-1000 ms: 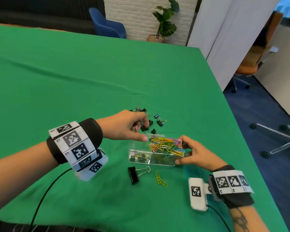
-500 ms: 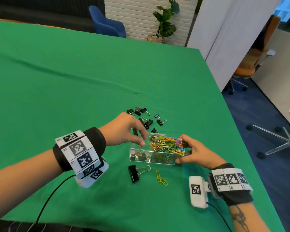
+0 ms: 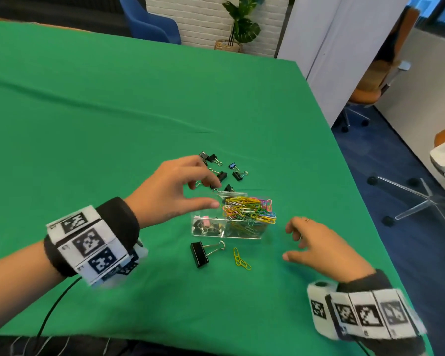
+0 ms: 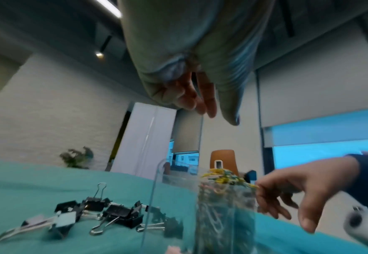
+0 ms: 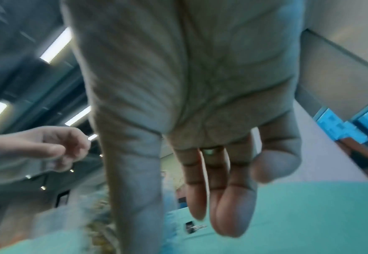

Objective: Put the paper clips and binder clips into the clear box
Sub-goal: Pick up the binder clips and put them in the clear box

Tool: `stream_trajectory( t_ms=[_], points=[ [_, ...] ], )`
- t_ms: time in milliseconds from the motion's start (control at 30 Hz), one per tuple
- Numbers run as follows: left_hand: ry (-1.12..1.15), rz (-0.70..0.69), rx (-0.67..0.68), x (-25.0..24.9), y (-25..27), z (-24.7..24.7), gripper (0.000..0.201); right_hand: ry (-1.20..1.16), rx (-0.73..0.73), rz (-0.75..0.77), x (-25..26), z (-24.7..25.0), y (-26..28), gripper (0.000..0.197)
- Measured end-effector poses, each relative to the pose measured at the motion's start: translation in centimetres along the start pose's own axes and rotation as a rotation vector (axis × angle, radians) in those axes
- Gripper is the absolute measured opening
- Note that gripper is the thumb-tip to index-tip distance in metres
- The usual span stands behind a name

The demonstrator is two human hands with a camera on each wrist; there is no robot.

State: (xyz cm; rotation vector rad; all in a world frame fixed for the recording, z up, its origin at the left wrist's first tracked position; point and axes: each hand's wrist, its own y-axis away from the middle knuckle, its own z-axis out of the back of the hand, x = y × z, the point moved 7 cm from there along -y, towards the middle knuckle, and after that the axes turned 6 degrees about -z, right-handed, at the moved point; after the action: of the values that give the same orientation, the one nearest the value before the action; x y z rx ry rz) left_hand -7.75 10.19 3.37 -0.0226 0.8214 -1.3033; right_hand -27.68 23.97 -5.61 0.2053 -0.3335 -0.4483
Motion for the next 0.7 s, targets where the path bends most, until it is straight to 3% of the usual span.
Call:
stream_trajectory(
  t_ms=[67,100,167,233,300,467,700],
  points=[
    [-0.069,-0.066,0.152,-1.9,0.5,-2.1,0.024,-0.021,0.132,0.031,0.6,-1.4,1.1,0.032],
    [-0.142,-0.077,0.306,-2.6,0.8,-4.1,0.022,-0.034,0.169,0.039,0.8,-1.9,1.3,0.029],
    [-0.316,-0.047,0.663,-3.0,1.7,-8.8,0.023,0.021,0.138,0.022,0.6,-1.7,0.9,0.025],
    [-0.431,-0.062,0.868,-3.5,2.3,-12.2,0.028,0.121,0.094,-0.034,0.1,-1.4,0.3,0.032],
    [-0.503,-0.114,0.882,-4.5,2.0,-14.0,0.035,0.133,0.088,-0.076,-0.6,-1.6,-0.1,0.031],
    [-0.571,-0.014,0.882,-3.9,1.3,-15.6,0.043,0.082,0.043,-0.136,-1.6,-1.0,0.1,0.029],
    [-0.44,0.075,0.865,-2.1,1.2,-15.2,0.023,-0.01,0.036,-0.148,-2.7,0.1,0.5,0.026]
  ],
)
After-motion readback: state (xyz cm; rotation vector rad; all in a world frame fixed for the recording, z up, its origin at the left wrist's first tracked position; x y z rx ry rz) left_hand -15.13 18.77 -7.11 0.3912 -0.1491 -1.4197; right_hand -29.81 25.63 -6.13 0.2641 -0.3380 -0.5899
